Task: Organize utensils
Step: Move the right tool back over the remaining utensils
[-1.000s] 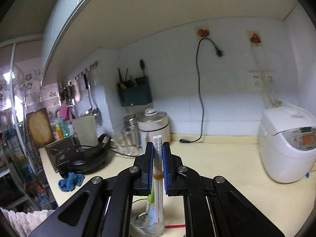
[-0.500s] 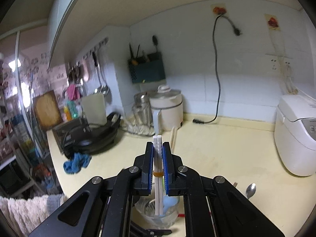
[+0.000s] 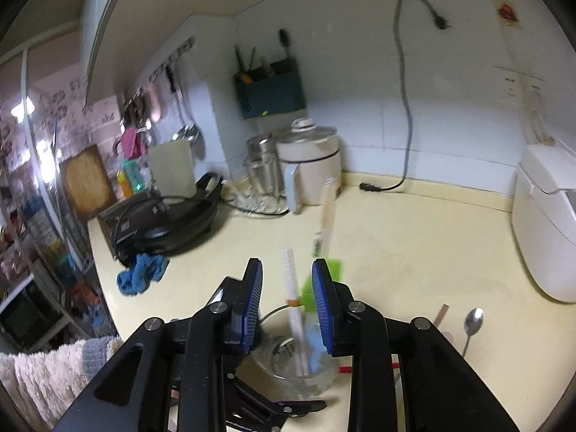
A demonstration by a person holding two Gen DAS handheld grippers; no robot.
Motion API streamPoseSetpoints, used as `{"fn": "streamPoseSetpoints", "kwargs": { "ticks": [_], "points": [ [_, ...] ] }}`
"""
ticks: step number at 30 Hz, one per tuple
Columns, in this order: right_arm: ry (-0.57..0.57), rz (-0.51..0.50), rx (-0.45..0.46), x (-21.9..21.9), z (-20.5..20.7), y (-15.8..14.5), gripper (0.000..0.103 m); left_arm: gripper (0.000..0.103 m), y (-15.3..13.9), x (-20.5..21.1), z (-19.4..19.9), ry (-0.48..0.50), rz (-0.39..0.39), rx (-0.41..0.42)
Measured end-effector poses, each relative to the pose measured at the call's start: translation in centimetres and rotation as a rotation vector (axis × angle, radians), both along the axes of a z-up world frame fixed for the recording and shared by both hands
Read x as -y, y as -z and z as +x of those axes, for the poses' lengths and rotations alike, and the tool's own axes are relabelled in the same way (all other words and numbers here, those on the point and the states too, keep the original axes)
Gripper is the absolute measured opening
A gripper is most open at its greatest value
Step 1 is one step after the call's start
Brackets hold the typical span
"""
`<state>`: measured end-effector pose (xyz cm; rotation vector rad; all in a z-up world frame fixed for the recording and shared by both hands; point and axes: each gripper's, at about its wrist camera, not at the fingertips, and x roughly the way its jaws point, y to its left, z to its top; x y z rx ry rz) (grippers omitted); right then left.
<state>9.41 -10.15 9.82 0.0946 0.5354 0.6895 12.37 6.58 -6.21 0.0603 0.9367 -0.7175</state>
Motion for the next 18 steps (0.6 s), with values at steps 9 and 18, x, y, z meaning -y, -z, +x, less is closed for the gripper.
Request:
{"fn": "streamPoseSetpoints", "kwargs": {
  "ticks": [9,18],
  "points": [
    [0.330,-0.073,-0.059,7.9,2.4,4.6,0.029,0.086,0.0,0.1,-0.1,0.001,0.005,0.002],
    [0.585,-0.143,-0.190,14.3,5.7,11.8,0.029,0.086,0.1,0.1,0.0,0.001,0.007,0.003]
  ]
}}
